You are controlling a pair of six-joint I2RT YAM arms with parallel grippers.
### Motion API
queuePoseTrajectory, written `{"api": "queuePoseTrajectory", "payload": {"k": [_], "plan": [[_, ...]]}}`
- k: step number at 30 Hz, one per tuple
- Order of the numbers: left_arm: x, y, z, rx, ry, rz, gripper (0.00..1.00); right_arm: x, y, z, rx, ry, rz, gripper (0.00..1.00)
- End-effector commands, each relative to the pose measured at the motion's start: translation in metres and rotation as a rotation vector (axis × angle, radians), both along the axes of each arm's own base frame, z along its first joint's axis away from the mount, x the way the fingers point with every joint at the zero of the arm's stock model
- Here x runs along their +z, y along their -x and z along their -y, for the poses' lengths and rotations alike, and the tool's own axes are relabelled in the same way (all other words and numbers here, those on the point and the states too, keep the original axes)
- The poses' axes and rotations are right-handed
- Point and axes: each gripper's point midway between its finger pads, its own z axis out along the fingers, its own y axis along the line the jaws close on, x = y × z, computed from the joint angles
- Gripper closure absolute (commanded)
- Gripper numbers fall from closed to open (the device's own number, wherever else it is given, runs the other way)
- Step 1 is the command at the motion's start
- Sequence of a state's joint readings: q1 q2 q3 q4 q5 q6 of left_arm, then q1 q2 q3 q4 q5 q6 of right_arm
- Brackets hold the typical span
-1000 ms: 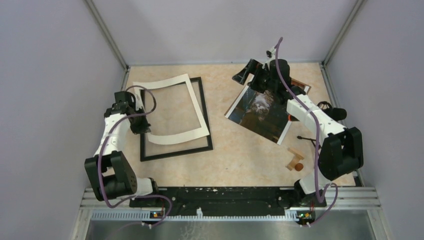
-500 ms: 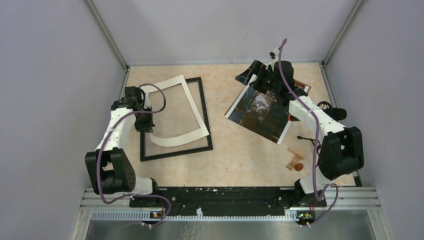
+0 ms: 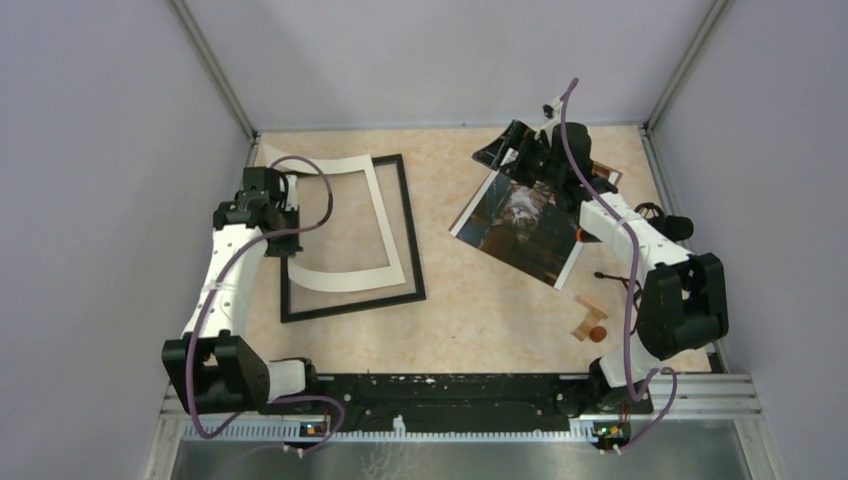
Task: Put the photo into the frame
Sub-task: Place the photo frame item in the photo frame.
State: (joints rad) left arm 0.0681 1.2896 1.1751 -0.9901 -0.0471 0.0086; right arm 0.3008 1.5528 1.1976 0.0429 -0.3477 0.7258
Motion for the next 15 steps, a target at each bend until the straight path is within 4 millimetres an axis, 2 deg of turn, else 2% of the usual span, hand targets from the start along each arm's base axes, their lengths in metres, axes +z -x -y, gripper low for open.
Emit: {"api": "queuePoseTrajectory", "payload": {"k": [1,4,7,9,11,15], "plan": [[0.016,0.0,0.002,-0.062,-0.024,0.064,1.0,0.018,-0.003,0.002,0.004,-0.027,0.061,0.01],[0.0,-0.004,0.021,-0.108,0.06,0.042,1.0,0.017,-0.003,0.002,0.005,-0.031,0.059,0.01],[-0.007,-0.005,0.04,-0.188,0.032,0.019,1.0,0.018,-0.003,0.003,0.001,-0.029,0.061,0.01],[-0.006,-0.005,0.048,-0.23,-0.041,0.019,1.0,0.018,-0.004,0.003,0.0,-0.03,0.063,0.01],[-0.005,-0.004,0.054,-0.252,-0.04,0.026,1.0,0.018,-0.004,0.002,0.003,-0.032,0.063,0.01],[0.015,0.0,0.048,-0.206,-0.068,0.066,1.0,0.016,-0.005,0.001,0.006,-0.033,0.06,0.01]]}}
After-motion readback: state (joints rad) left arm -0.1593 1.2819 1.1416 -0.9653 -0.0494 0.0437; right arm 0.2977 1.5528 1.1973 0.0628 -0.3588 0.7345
